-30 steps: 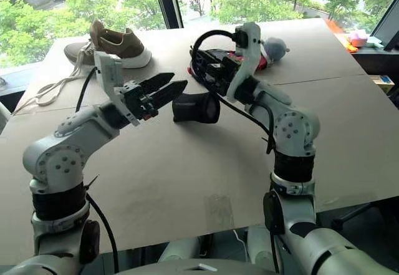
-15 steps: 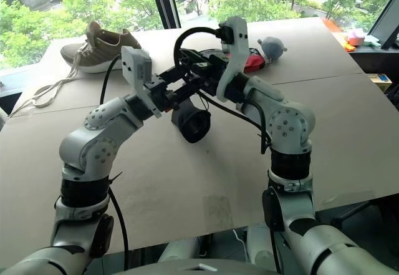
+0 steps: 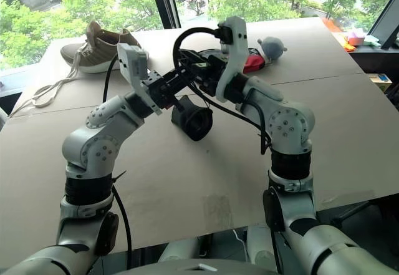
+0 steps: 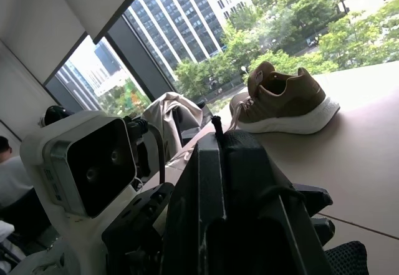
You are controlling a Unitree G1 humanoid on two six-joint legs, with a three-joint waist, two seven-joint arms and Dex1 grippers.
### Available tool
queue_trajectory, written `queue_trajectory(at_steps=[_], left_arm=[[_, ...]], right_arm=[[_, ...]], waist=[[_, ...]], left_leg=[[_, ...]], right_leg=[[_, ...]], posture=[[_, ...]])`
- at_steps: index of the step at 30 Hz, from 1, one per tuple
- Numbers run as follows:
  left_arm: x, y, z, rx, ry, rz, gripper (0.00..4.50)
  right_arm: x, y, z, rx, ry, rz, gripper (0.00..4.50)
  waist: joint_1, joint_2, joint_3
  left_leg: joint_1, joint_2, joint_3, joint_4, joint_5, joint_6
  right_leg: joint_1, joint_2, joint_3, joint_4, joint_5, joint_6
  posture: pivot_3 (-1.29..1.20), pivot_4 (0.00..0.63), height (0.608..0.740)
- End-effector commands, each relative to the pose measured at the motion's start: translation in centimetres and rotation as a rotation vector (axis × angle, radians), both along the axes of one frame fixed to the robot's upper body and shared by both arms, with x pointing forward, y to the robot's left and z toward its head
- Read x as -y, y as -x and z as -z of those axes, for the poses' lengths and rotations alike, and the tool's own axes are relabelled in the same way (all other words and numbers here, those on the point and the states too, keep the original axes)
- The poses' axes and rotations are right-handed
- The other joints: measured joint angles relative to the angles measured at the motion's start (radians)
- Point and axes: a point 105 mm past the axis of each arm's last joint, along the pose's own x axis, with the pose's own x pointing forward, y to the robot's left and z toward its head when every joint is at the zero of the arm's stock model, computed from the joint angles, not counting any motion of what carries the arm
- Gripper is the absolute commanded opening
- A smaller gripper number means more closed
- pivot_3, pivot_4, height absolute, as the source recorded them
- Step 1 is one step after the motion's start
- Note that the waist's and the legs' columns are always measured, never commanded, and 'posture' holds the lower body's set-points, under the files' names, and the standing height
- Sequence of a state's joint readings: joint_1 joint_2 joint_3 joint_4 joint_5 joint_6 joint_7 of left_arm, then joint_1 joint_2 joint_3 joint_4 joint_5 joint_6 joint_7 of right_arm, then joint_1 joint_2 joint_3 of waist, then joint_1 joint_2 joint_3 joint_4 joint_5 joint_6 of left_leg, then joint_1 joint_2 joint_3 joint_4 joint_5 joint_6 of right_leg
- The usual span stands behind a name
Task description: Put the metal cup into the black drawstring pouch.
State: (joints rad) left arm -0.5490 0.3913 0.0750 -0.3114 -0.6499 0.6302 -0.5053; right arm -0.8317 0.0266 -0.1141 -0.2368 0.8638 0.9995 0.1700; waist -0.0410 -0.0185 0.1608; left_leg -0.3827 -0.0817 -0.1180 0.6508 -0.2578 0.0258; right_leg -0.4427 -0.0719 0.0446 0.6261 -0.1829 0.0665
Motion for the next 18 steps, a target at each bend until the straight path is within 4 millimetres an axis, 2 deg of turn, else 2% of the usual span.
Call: queue_trajectory(at_steps=[1, 4, 8, 13, 18], left_arm=[[0.2, 0.6, 0.2, 0.016, -0.041, 0.011, 0.16], [0.1, 0.6, 1.7, 0.000, -0.109, 0.002, 0.16], [0.4, 1.3, 3.7, -0.051, -0.190, 0.052, 0.16], [0.3, 1.2, 4.2, -0.101, -0.185, 0.041, 0.16], [0.3, 1.3, 4.5, -0.097, -0.207, 0.040, 0.16]], right_arm=[[0.2, 1.0, -2.1, 0.084, -0.048, -0.009, 0.00], [0.9, 0.7, -3.8, 0.109, -0.102, 0.017, 0.00], [2.8, 0.5, -7.5, 0.160, -0.223, 0.048, 0.00], [5.4, 0.4, -11.6, 0.206, -0.351, 0.072, 0.00], [6.7, 0.6, -14.3, 0.220, -0.450, 0.076, 0.00]], waist=[[0.000, 0.000, 0.000], [0.000, 0.000, 0.000], [0.000, 0.001, 0.000], [0.001, 0.001, 0.000], [-0.001, 0.001, 0.000]], left_leg=[[0.000, 0.000, 0.000, 0.000, 0.000, 0.000], [0.000, 0.000, 0.000, 0.000, 0.000, 0.000], [0.000, 0.000, 0.000, 0.000, 0.000, 0.000], [-0.001, 0.000, -0.001, 0.000, 0.000, 0.000], [-0.001, 0.000, 0.000, -0.001, 0.000, 0.000]], right_leg=[[0.000, 0.000, 0.000, 0.000, 0.000, 0.000], [0.000, 0.000, 0.000, 0.000, 0.000, 0.000], [0.000, 0.000, 0.000, 0.000, 0.000, 0.000], [0.000, 0.000, 0.000, 0.000, 0.000, 0.000], [-0.001, 0.000, 0.000, 0.000, 0.000, 0.000]], posture=[[0.00, 0.150, 0.740], [0.00, 0.150, 0.740], [0.00, 0.150, 0.740], [0.00, 0.150, 0.740], [0.00, 0.150, 0.740]])
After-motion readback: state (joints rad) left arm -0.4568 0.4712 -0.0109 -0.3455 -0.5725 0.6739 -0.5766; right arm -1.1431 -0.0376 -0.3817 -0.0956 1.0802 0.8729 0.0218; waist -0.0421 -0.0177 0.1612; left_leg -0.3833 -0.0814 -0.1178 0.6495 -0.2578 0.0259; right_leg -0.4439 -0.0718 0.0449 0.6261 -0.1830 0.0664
